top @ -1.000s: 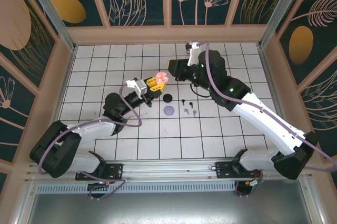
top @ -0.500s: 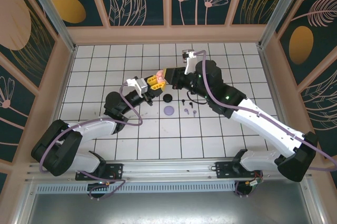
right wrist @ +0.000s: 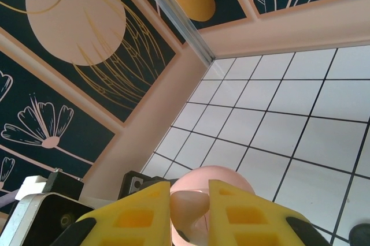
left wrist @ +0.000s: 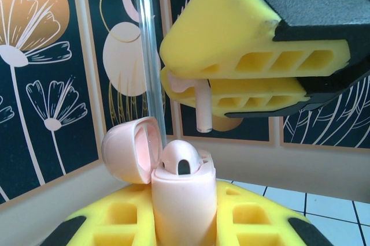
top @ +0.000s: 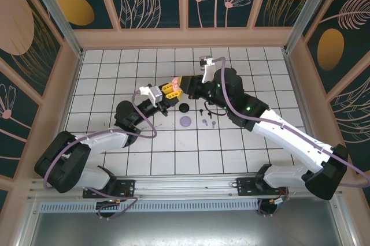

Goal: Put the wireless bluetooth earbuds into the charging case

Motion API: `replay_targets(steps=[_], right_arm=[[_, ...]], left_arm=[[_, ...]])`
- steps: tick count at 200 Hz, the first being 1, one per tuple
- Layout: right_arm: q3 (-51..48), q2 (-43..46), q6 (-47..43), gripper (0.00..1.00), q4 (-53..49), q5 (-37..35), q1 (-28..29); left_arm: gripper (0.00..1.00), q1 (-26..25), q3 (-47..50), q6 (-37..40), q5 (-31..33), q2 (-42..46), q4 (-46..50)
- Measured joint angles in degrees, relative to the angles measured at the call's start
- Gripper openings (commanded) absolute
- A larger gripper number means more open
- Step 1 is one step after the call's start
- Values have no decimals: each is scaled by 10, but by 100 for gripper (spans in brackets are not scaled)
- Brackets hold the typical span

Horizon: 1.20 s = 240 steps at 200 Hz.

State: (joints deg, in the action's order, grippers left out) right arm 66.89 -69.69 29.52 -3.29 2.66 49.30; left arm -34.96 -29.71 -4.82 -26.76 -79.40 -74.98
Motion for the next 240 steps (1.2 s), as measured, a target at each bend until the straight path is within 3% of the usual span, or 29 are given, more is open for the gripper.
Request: replay_targets(steps=[146,240], right_arm=[[-14,-7,-1,18,5,-2,0],[-21,-9,-7,31,4,-17,0]], left_arm=[[0,-3,-9,-2,0,0,2],[0,-3,-10,-4,0,-6,12]])
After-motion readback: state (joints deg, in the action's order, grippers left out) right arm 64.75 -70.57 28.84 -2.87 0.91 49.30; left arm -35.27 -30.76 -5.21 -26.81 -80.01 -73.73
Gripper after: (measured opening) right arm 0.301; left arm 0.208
